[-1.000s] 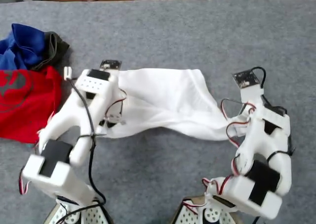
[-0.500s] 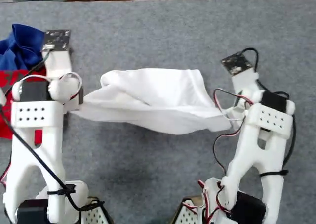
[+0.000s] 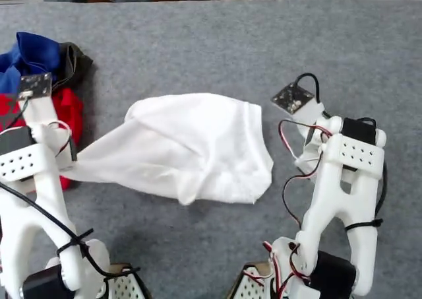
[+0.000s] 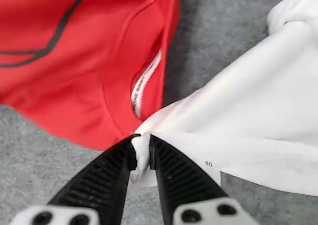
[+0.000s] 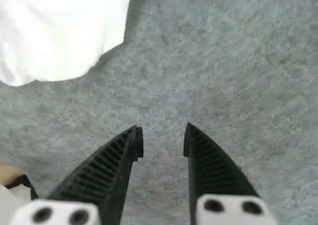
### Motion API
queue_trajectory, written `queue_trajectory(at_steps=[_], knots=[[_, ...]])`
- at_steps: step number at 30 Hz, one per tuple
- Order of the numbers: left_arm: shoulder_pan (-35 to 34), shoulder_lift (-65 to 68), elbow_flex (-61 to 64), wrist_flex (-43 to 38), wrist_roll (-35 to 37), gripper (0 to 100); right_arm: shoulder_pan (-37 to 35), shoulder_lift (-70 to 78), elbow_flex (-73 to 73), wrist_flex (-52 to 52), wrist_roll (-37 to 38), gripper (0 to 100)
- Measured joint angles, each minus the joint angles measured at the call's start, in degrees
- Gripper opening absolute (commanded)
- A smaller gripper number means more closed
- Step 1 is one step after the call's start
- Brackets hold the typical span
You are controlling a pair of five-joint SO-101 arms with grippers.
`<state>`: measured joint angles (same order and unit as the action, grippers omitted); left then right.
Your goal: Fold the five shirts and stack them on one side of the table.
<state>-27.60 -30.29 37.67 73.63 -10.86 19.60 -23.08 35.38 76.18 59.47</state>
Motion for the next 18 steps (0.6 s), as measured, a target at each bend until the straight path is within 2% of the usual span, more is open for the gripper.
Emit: queue_trajectory(at_steps=[3, 7, 12, 18], knots=[[-1.93, 0.0, 2.64, -0.35, -1.93, 3, -0.26, 0.0, 0.0, 1.49, 2.46, 15.9], [-5.19, 0.0, 4.4, -0.53, -4.92, 3, -4.22, 0.0, 0.0, 5.71, 6.95, 15.9], [-7.65, 0.0, 6.51, -0.7, -8.35, 3, -14.51, 0.0, 0.0, 9.93, 8.88, 15.9], [-7.74, 0.0, 6.77, -0.7, -8.44, 3, -29.01, 0.0, -1.93, 10.02, 8.53, 15.9]])
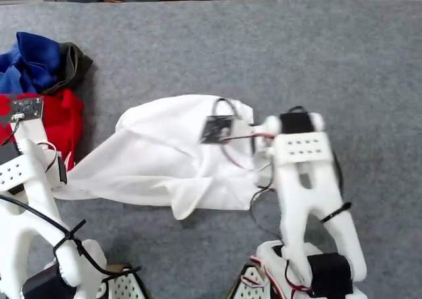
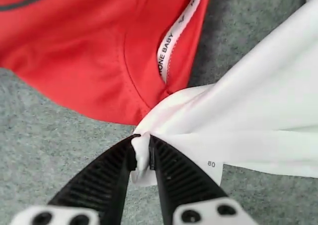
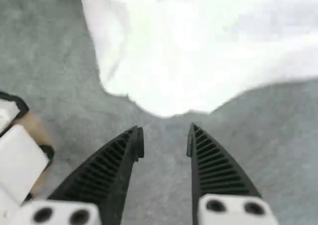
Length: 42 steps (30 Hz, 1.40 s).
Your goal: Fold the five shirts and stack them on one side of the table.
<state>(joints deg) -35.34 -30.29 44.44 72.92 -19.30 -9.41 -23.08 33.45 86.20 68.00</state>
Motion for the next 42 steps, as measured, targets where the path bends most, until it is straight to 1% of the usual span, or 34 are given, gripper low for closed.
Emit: queue_trajectory(at_steps=[3, 8, 11, 14, 21, 26, 31, 33, 36, 38, 42], knots=[[0.0, 0.0, 0.0, 0.0, 0.0, 3, -5.27, 0.09, -0.7, -0.35, -0.26, 15.9], [0.0, 0.0, 0.0, 0.0, 0.0, 3, -11.25, 0.18, -0.7, -0.62, -0.35, 15.9], [0.0, 0.0, 0.0, 0.0, 0.0, 3, -14.68, 0.35, -0.7, -2.46, -0.35, 15.9], [0.0, 0.0, 0.0, 0.0, 0.0, 3, -16.44, 0.35, -0.62, -4.31, -0.35, 15.9], [0.0, 0.0, 0.0, 0.0, 0.0, 3, -21.27, 0.35, 2.37, -5.01, -0.35, 15.9], [0.0, 0.0, 0.0, 0.0, 0.0, 3, -22.07, 0.35, 5.27, -6.24, -0.35, 15.9], [0.0, 0.0, 0.0, 0.0, 0.0, 3, -22.07, 0.35, 8.7, -10.46, -0.88, 15.2], [0.0, 0.0, 0.0, 0.0, 0.0, 3, -22.07, 0.35, 8.79, -11.78, -1.93, 10.7], [0.0, 0.0, 0.0, 0.0, 0.0, 3, -22.07, 0.35, 8.88, -12.92, -2.37, 1.3], [0.0, 0.0, 0.0, 0.0, 0.0, 3, -22.07, 0.35, 8.88, -13.54, -2.37, 2.5], [0.0, 0.0, 0.0, 0.0, 0.79, 3, -22.07, 0.35, 8.88, -14.07, -2.81, 1.3]])
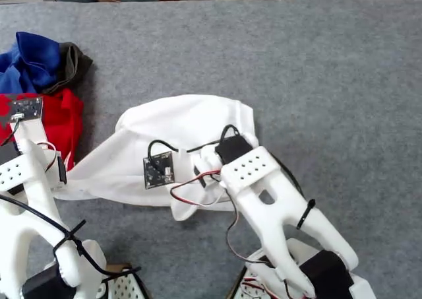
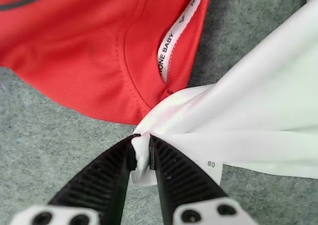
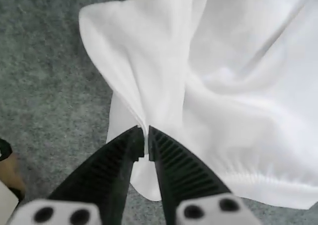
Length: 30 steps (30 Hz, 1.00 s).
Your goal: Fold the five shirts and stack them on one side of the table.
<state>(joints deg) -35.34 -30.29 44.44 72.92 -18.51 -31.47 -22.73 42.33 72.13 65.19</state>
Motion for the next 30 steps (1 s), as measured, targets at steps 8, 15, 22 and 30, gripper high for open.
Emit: queue_trajectory(at_steps=[8, 15, 22, 30], knots=[[2.11, 0.0, -0.18, 6.86, 5.89, 3, 0.0, 0.0, 0.0, 0.18, -4.13, 1.3], [7.3, -0.35, -2.29, 11.69, 11.87, 3, 0.0, 0.0, 0.0, 2.55, -8.18, 1.3], [7.74, -0.35, -2.29, 12.13, 12.22, 3, 0.0, 0.0, 0.0, 2.99, -10.46, 1.3], [7.74, -0.35, -2.29, 12.22, 12.22, 3, 0.0, 0.0, 0.0, 2.99, -10.46, 1.3]])
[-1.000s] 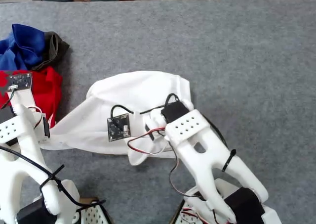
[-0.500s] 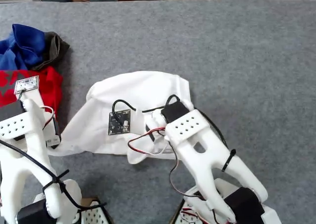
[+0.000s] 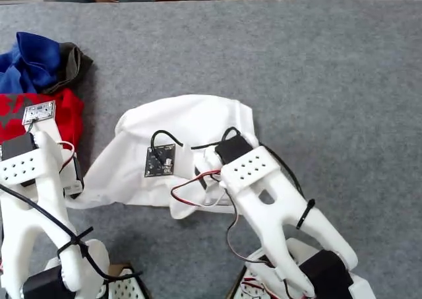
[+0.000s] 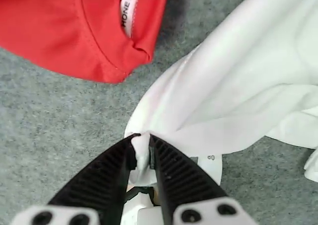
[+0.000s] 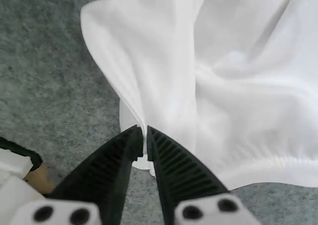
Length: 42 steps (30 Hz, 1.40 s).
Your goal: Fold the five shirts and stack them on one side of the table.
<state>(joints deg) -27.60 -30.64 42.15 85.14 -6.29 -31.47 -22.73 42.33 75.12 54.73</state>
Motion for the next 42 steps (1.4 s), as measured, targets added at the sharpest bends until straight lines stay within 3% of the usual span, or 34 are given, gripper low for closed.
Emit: queue_trajectory(at_steps=[21, 29, 36, 42], knots=[[0.0, 0.0, 0.0, 0.0, 0.0, 3, 0.53, 0.0, -7.3, 4.31, -3.25, 1.3], [0.0, 0.0, 0.0, 0.79, -4.04, 4, 7.3, 0.0, -7.3, 6.95, -1.67, 1.3], [0.0, 0.0, 0.0, 3.52, -4.57, 19, 13.63, -2.99, -7.3, 11.25, 3.78, 1.3], [0.0, 0.0, 0.0, 3.78, -7.47, 21, 22.86, -7.56, -7.3, 13.8, 8.97, 1.3]])
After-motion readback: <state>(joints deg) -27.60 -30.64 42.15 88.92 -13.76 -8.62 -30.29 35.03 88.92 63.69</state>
